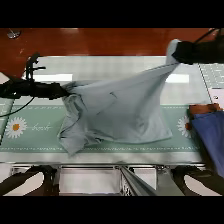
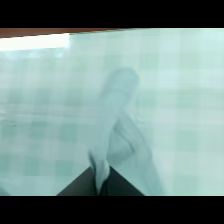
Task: Fold the shirts.
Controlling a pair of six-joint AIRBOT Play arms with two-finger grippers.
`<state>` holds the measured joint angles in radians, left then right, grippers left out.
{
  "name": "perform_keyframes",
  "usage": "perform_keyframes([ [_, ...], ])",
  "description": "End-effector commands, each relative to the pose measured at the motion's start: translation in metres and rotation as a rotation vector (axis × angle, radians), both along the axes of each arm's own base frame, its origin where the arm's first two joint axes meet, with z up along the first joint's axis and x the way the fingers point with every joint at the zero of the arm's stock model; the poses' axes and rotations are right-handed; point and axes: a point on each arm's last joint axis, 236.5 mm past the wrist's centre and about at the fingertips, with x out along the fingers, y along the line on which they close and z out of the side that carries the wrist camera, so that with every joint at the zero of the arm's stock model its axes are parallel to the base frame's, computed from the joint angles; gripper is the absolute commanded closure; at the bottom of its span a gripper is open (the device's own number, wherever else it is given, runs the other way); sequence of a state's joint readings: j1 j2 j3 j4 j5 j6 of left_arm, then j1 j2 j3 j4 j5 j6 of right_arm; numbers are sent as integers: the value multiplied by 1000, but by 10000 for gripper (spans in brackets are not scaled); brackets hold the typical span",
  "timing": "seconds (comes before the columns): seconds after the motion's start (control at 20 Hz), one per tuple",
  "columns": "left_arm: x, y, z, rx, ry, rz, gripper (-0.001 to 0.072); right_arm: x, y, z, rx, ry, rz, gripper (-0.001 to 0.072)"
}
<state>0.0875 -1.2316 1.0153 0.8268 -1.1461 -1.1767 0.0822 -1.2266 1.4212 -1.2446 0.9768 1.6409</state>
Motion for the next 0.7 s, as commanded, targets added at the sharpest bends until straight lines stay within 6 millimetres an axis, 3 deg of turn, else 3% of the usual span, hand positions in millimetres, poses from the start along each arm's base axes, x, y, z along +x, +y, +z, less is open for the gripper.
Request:
perform_keyframes([
  [0.0,41,3,-28,-20,59,38,526,69,21,-62,201,95,-66,692],
  [0.05,49,4,-23,-29,66,56,146,80,23,-71,260,130,-74,553],
  [0.1,52,9,-15,-23,75,56,4,86,21,-75,311,164,-74,146],
  [0.15,50,20,-9,17,78,35,4,85,13,-75,336,196,-54,85],
  [0.25,33,69,-12,160,163,77,5,61,-31,-81,260,284,-36,85],
  [0.35,0,115,-22,241,247,158,5,3,-104,-106,28,469,-82,86],
  [0.4,-20,128,-30,238,278,204,6,-27,-138,-117,-81,539,-137,86],
  [0.45,-43,139,-42,224,312,263,6,-53,-158,-126,-123,563,-201,87],
  [0.5,-71,146,-59,204,359,321,6,-70,-158,-135,-80,535,-248,91],
  [0.6,-118,143,-84,109,441,428,6,-96,-113,-147,124,415,-259,90],
  [0.65,-132,132,-90,32,453,458,6,-111,-84,-150,245,362,-245,91],
])
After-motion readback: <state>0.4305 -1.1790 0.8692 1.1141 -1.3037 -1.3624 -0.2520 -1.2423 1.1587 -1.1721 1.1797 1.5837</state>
